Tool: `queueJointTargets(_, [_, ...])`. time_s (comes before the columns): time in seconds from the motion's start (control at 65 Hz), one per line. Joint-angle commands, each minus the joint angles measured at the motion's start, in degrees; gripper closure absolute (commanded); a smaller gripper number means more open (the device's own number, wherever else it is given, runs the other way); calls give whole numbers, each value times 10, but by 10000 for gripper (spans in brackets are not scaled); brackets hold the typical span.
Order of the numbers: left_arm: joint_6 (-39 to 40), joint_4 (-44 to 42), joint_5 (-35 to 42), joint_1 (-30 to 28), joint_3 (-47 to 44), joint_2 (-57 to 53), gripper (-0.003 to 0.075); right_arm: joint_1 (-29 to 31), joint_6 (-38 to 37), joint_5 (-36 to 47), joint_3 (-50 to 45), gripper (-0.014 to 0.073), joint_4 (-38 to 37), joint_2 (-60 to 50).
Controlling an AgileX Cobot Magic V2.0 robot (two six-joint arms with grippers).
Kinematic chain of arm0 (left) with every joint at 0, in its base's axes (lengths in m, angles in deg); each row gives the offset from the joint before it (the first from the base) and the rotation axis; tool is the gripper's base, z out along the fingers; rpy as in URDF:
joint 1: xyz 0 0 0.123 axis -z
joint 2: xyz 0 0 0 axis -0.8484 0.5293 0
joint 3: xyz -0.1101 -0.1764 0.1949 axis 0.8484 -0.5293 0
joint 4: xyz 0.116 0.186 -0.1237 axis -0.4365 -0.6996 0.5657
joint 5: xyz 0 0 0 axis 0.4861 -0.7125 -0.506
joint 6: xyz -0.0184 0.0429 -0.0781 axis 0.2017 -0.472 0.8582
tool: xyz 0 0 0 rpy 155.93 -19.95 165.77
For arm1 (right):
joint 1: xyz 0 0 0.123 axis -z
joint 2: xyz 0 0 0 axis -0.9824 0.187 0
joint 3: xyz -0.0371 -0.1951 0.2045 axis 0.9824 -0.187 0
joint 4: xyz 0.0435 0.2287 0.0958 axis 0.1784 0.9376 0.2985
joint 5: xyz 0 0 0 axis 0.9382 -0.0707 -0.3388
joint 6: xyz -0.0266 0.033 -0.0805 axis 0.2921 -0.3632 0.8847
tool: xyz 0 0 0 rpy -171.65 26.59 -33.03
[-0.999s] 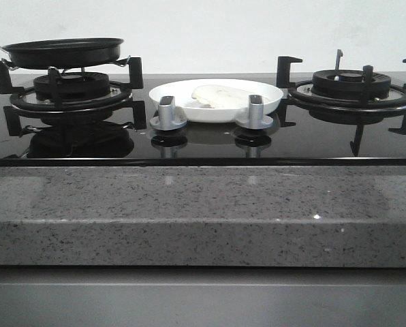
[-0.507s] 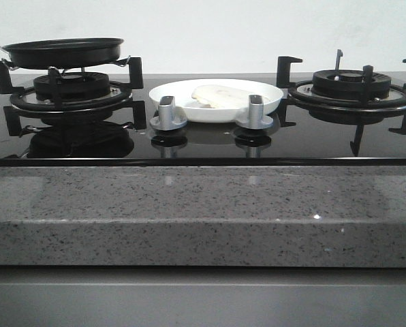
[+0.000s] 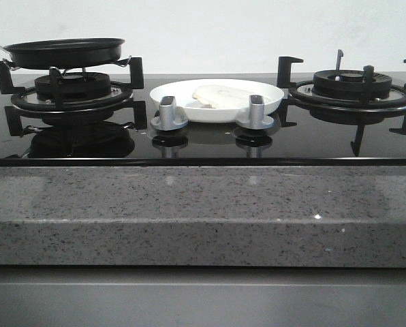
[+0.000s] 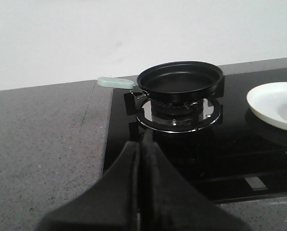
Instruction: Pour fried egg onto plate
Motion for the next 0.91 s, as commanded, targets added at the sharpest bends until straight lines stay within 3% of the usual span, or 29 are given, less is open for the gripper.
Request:
queueJointTargets(0.0, [62, -26, 57, 6, 7, 6, 739, 4, 1, 47, 14, 662, 1, 6])
queueJointTargets(0.323, [62, -30, 98, 6, -93, -11, 739, 4, 1, 47, 14, 662, 1, 6])
queueJointTargets(0.554, [62, -33, 162, 6, -198, -104, 739, 4, 1, 47, 14, 662, 1, 6])
queueJointTargets(0.892, [62, -32, 195, 6, -244, -120, 739, 4, 1, 47, 14, 662, 1, 6])
